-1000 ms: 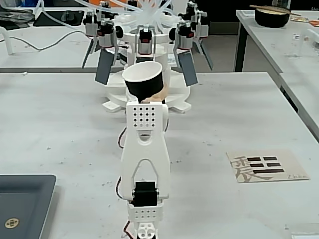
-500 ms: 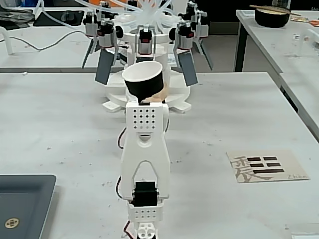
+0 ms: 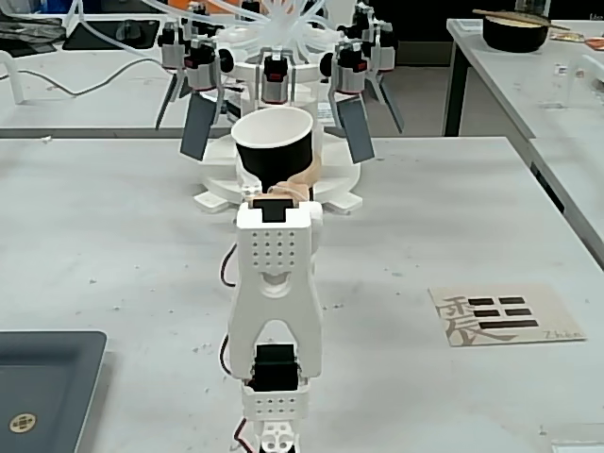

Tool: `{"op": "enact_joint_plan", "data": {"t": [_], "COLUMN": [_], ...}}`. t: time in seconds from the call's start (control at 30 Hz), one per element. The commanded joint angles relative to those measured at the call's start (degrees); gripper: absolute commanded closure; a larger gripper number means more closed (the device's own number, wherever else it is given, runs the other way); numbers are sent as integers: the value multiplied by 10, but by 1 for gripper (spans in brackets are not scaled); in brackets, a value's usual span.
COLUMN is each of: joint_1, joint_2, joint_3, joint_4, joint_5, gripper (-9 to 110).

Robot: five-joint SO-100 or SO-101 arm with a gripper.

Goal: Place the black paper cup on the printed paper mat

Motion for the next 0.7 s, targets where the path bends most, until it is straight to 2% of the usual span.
{"op": "enact_joint_plan", "data": {"t": [0.0, 0.67], "joint_1": [4, 24], "joint_2": [69, 250], "joint_3": [23, 259], "joint_4": [2, -35], "joint_5": [5, 5], "gripper": [91, 93]}}
